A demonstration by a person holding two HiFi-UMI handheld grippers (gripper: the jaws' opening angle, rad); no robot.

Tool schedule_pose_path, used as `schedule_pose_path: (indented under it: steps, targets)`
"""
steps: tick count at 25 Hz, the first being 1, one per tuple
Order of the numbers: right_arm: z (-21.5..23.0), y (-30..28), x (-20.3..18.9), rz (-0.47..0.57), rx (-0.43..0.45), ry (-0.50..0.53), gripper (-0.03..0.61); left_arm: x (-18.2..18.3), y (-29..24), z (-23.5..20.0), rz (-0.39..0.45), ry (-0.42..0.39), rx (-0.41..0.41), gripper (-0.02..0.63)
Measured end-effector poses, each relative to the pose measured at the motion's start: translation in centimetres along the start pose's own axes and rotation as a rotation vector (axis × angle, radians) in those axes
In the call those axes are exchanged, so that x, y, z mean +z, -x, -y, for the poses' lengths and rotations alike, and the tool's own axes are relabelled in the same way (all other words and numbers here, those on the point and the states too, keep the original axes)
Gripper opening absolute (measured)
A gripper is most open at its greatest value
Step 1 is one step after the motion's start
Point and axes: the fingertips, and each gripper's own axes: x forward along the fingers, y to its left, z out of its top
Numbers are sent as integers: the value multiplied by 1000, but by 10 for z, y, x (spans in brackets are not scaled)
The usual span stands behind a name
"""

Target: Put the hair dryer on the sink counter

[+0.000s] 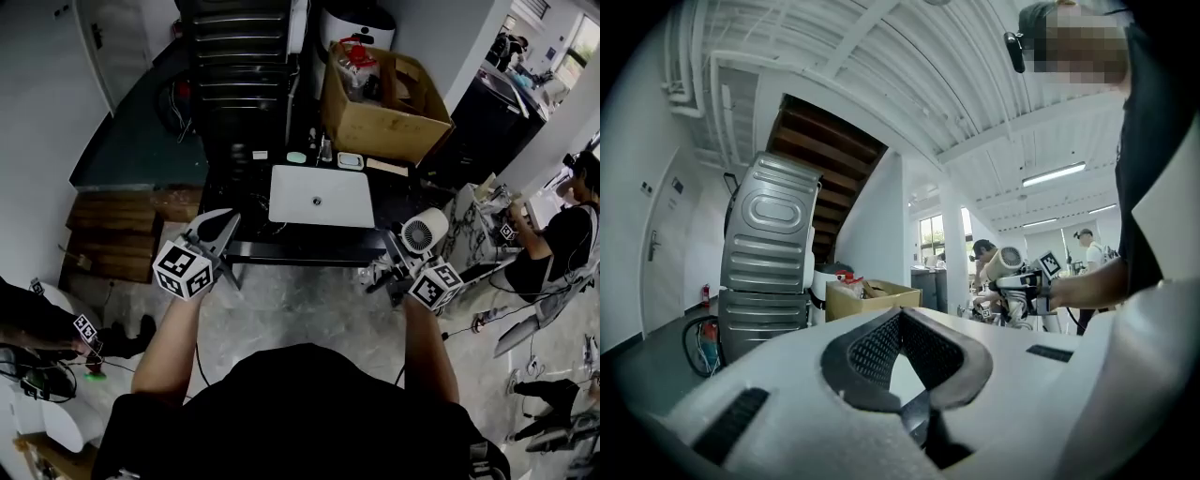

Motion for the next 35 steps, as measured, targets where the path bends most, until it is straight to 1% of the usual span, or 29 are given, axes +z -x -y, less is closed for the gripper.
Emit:
schedule_pose_path:
  steps: [6, 9, 13, 17, 21, 25, 29, 33, 35]
  targets:
    - [-21, -6, -5, 19, -47, 2, 143, -5, 17, -18, 12, 3, -34, 14]
    - [-26, 2, -6, 7, -75, -5, 143, -5, 21, -20, 17, 14, -44, 14]
    - [-21, 17, -1, 3, -111, 14, 143, -13, 14, -14, 12, 38, -70, 14]
    - [-7, 27, 1, 14, -135, 18, 144, -14, 0, -7, -1, 25, -95, 14]
    - [16, 36, 0, 12, -155, 10, 143, -14, -22, 1, -10, 13, -112, 14]
    - [47, 42, 1, 18, -149, -3, 144, -15, -47, 11, -18, 0, -107, 14]
    - [95, 43, 4, 14, -139, -4, 144, -21, -85, 21, -39, -17, -92, 14]
    - [147, 45, 18, 11, -128, -38, 144, -28, -135, 28, -51, -1, -74, 14]
    - [177, 41, 18, -3, -137, -30, 144, -32, -159, 28, -62, 2, -71, 14]
